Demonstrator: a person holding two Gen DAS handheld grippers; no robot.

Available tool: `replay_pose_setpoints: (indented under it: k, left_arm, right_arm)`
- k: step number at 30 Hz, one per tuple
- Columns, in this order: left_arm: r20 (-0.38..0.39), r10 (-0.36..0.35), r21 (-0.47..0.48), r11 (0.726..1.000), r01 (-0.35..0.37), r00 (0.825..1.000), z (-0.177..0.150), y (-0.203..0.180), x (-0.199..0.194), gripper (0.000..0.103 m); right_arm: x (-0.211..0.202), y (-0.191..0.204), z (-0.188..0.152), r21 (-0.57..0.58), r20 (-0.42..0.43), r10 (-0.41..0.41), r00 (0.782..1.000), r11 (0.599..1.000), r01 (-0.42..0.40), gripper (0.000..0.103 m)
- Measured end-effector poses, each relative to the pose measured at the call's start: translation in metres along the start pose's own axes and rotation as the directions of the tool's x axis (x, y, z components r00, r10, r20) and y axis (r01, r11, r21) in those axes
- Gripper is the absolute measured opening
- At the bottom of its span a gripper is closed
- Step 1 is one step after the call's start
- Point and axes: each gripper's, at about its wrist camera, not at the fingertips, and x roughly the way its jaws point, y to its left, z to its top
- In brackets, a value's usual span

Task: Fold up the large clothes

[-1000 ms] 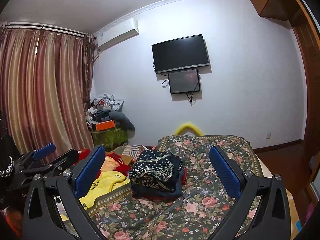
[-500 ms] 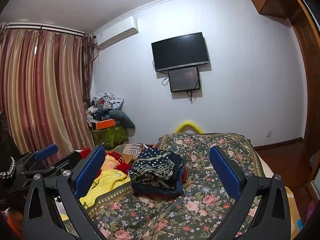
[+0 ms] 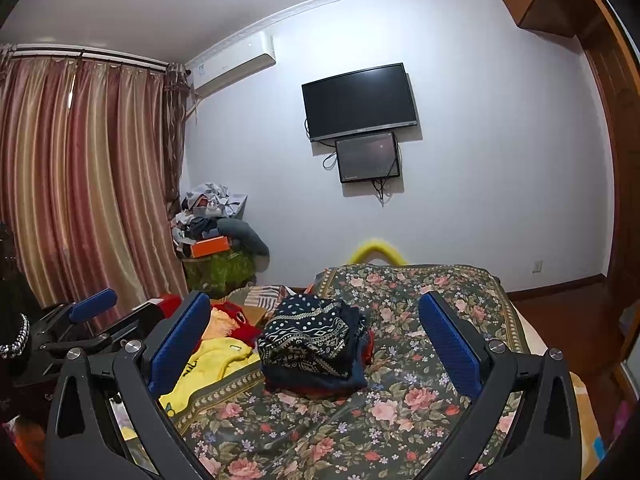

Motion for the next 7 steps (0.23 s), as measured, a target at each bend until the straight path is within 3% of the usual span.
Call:
replay_pose_setpoints:
  k: [7]
  left_arm:
    - [-0.002,0.000,0.002,1.000,0.000,1.000,-0.0001,-0.0013,-0.0015,0.103]
  right_arm:
    - [0.0023,0.0010,-0.0005,0.002,-0.006,-0.001,1.000,1.000,0.001,0.103]
